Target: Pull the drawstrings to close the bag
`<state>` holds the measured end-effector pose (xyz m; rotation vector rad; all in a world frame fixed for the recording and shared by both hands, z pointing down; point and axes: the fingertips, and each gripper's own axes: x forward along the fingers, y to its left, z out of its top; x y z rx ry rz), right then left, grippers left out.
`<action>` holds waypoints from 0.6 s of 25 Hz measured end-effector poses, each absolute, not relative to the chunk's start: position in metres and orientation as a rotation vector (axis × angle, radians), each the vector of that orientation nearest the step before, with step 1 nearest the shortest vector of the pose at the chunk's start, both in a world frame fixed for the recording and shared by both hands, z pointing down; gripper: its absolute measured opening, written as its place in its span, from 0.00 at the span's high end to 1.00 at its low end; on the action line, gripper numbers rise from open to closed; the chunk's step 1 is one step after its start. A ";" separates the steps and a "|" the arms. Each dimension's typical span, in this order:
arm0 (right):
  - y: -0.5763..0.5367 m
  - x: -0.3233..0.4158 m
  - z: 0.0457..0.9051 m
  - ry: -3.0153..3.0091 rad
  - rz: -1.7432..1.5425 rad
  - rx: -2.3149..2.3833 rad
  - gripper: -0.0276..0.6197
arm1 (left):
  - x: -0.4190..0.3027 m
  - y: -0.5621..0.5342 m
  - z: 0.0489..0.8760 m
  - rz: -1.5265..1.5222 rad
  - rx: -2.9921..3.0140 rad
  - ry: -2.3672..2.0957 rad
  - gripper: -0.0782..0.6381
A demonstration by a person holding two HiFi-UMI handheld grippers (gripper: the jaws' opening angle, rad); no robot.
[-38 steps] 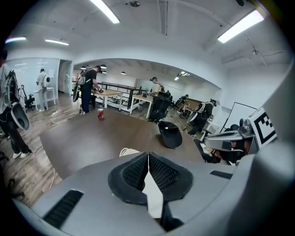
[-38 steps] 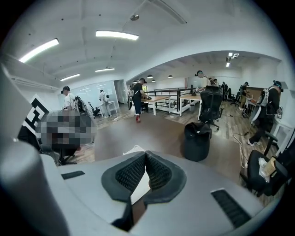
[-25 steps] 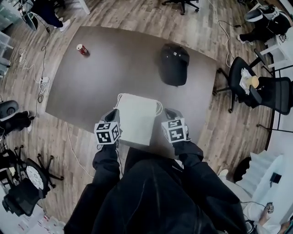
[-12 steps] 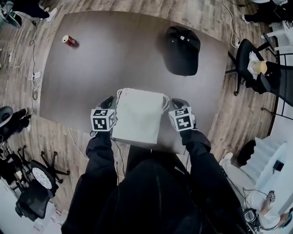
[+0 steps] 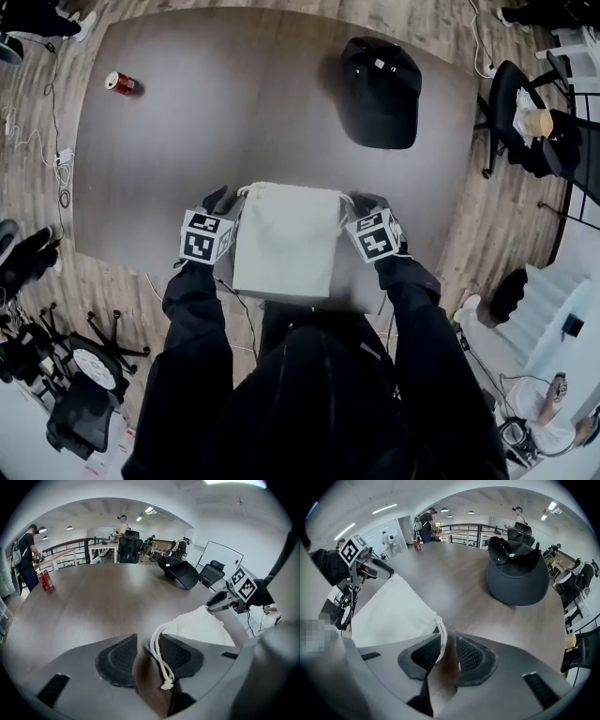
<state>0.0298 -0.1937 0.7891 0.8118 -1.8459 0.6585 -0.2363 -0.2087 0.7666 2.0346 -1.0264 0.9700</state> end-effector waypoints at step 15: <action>-0.192 0.013 0.801 -1.831 0.560 0.679 0.78 | -0.216 -0.204 0.796 1.342 2.222 -0.581 0.69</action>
